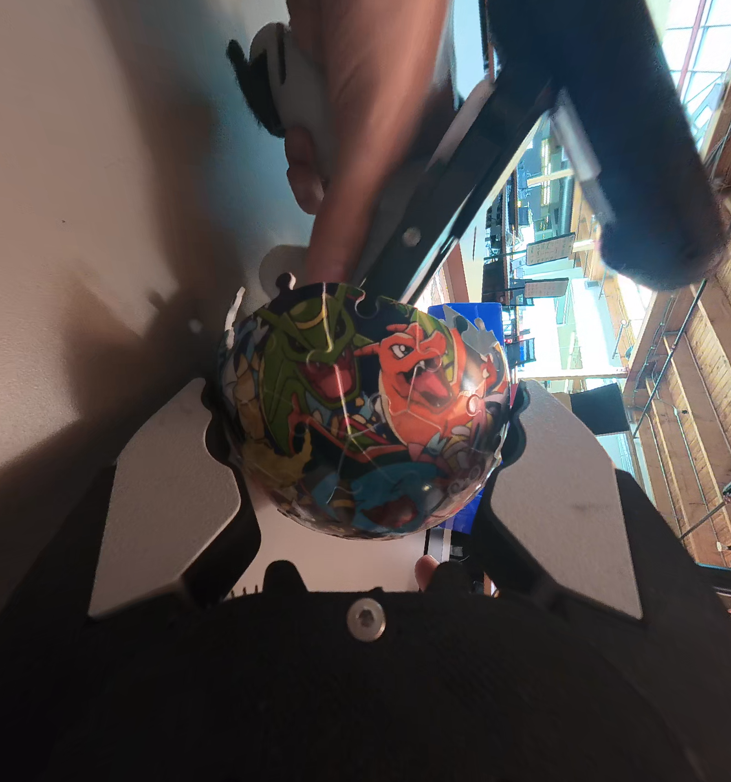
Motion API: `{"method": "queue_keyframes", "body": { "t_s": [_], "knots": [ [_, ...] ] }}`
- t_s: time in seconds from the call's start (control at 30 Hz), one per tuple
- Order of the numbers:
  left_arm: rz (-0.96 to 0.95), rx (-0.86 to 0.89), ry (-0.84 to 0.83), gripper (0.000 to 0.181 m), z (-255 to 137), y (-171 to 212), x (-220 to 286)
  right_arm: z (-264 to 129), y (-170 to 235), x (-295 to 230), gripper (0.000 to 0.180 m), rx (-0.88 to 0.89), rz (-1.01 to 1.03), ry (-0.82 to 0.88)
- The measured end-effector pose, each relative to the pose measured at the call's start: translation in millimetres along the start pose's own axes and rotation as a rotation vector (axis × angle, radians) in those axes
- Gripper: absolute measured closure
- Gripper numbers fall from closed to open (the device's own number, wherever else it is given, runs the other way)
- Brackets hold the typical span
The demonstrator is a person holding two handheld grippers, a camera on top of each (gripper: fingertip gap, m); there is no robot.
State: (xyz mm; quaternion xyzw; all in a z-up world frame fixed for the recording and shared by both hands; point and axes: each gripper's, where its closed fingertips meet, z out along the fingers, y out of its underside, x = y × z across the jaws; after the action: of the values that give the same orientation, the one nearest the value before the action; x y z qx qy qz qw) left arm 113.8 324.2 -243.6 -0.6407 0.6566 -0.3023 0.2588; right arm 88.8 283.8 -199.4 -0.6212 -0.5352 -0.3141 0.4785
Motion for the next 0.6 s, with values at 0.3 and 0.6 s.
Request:
{"method": "queue_keyframes", "body": {
  "t_s": [0.3,0.6],
  "knots": [
    [0.075,-0.126,-0.004,0.084,-10,24,-4,-2,0,0,0.052,0.021,0.001,-0.003],
    [0.091,-0.137,0.032,0.085,-1,24,6,-4,0,-1,0.052,0.033,0.01,-0.003]
  ]
}}
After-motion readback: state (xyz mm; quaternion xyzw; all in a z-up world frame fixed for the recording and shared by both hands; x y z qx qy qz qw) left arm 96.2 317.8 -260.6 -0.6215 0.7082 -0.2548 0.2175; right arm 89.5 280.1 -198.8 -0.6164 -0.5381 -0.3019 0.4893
